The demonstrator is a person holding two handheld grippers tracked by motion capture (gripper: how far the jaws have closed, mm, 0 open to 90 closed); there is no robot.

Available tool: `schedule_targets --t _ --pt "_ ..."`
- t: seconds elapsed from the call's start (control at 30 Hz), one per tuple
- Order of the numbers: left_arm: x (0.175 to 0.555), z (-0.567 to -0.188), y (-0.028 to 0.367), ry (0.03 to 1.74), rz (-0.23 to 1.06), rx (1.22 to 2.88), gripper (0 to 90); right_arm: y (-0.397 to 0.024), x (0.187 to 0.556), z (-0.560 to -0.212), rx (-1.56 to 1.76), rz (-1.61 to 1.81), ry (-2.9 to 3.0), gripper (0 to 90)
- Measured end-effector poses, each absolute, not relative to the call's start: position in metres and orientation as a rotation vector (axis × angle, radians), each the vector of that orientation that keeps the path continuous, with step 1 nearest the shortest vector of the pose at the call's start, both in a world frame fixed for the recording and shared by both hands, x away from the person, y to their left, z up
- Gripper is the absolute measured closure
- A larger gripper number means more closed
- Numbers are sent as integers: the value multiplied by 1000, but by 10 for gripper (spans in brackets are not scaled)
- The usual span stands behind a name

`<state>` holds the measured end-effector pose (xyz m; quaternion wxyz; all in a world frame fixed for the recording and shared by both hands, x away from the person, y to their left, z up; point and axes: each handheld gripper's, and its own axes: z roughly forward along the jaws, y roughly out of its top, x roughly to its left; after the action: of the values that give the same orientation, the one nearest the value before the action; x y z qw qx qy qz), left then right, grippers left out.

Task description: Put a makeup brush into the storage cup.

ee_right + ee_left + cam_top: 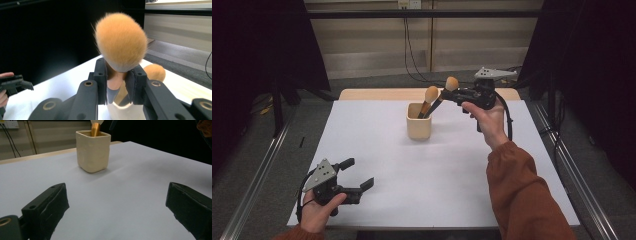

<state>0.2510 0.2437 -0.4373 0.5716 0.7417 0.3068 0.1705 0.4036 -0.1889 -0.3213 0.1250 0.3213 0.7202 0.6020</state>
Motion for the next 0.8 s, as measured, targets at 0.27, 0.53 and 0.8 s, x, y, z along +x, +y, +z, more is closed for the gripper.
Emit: schedule_targets --t 0.27,0.53,0.8 --pt "250 -437 243 710 402 1744 38 -186 412 -324 961 1730 2091 728" --pt "250 -437 242 706 406 1750 37 -184 417 -328 974 1701 2100 728" --pt "250 -437 242 701 409 1757 37 -181 421 -335 990 1690 2109 729"
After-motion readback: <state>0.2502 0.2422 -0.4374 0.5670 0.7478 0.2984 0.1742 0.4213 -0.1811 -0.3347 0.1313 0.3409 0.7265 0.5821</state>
